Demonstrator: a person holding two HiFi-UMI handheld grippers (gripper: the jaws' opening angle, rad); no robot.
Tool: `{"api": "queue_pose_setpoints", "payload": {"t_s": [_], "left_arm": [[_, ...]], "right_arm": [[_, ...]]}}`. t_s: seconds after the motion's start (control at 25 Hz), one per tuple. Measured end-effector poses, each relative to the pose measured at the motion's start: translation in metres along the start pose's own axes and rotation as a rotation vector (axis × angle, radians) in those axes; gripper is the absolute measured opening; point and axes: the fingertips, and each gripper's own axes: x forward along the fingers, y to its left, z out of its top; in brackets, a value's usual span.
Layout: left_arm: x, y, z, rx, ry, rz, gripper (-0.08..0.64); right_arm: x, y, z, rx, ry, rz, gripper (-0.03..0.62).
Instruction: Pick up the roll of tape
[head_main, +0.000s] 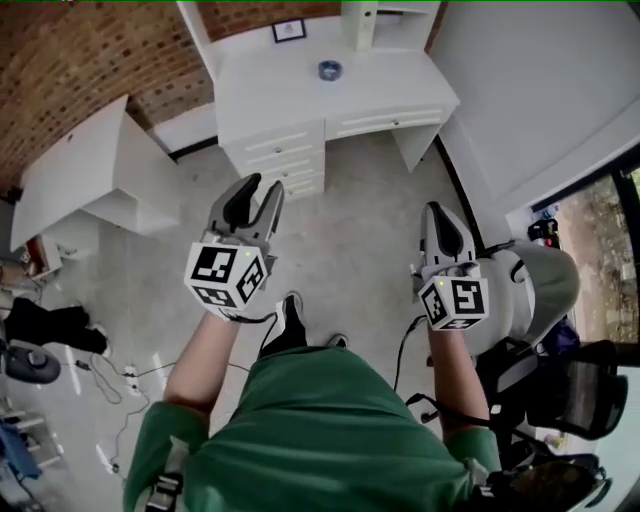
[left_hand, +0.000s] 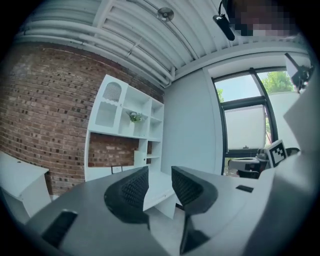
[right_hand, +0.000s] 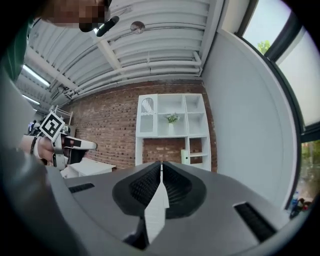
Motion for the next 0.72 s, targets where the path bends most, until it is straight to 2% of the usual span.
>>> {"api": "queue_pose_setpoints", "payload": {"t_s": [0.16,0.4,0.6,0.72], "left_arm": [[0.013,0.037,0.029,-0.005,-0.063,0.018,0.155],[0.02,0.101,0.044,-0.028,-0.092,0.029,0.155],[0.037,0.15,0.055,-0.033,-0.113,-0.007,0.155],[0.048,0.177,0.05,-0.043,-0.107,-0.03,0.155]], "right_arm": [[0.038,0.001,0.033,-0.035,-0.045,-0.002,0.023],[0.087,0.034,0.054,-0.028,-0.067,-0.005,0.025],[0.125,0.057,0.064,0.003,-0.105,-0.034,0.026],[0.144,0.068,0.059,0.017,-0.103,-0.051,0.062]]}}
